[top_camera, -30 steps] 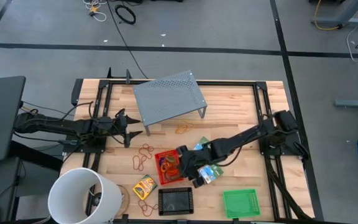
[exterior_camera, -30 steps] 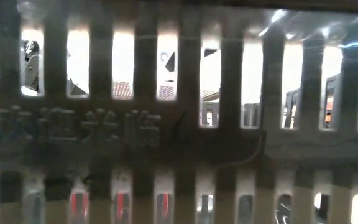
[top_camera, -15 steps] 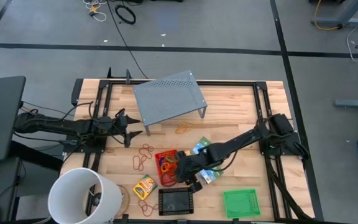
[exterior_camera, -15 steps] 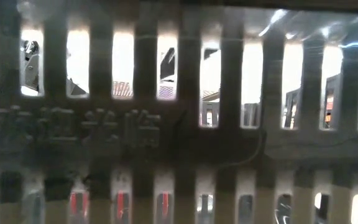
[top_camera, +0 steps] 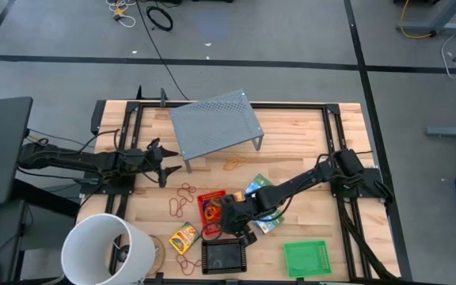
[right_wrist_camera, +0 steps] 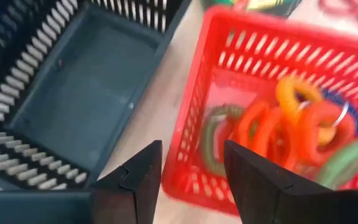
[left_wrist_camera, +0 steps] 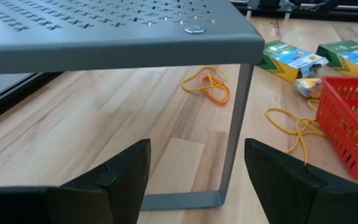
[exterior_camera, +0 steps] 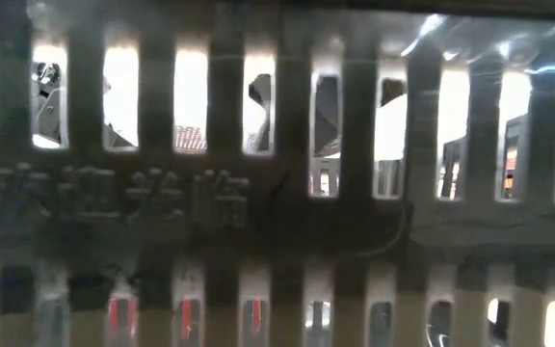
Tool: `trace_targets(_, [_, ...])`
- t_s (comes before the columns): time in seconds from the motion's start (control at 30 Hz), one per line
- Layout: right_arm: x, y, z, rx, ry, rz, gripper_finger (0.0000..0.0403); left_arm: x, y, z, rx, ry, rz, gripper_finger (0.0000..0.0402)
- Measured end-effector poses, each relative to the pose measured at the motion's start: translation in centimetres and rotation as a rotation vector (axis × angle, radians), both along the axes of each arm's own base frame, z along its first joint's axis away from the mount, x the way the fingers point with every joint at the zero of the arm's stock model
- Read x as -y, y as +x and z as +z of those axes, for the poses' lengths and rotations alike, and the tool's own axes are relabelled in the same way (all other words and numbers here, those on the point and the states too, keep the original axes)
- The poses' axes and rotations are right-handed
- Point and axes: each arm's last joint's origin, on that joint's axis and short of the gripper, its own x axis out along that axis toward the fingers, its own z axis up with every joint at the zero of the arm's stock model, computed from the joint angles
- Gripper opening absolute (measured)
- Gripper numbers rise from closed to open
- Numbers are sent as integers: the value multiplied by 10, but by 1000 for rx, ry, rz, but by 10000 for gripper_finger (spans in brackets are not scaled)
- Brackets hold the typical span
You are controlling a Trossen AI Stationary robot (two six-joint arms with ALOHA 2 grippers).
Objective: Pick & Place Office Desk Supplies
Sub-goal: Put the red bin on the shelf
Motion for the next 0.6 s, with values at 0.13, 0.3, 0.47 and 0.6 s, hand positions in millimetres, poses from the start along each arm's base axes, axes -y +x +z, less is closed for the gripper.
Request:
trace_targets(0.13, [0, 1, -3, -7, -3, 1, 178, 0, 0, 0, 5, 0, 0, 262])
trace_targets(0.3, [0, 3, -10, -5, -33, -3, 172, 0, 0, 0, 5, 0, 0, 262])
trace_targets(0.47, [1, 3, -12, 13, -95, -7, 125, 0, 0, 1, 6, -1, 0, 262])
trace_targets(0.6, [2, 3, -12, 17, -121, -20, 50, 0, 0, 0, 6, -1, 0, 262])
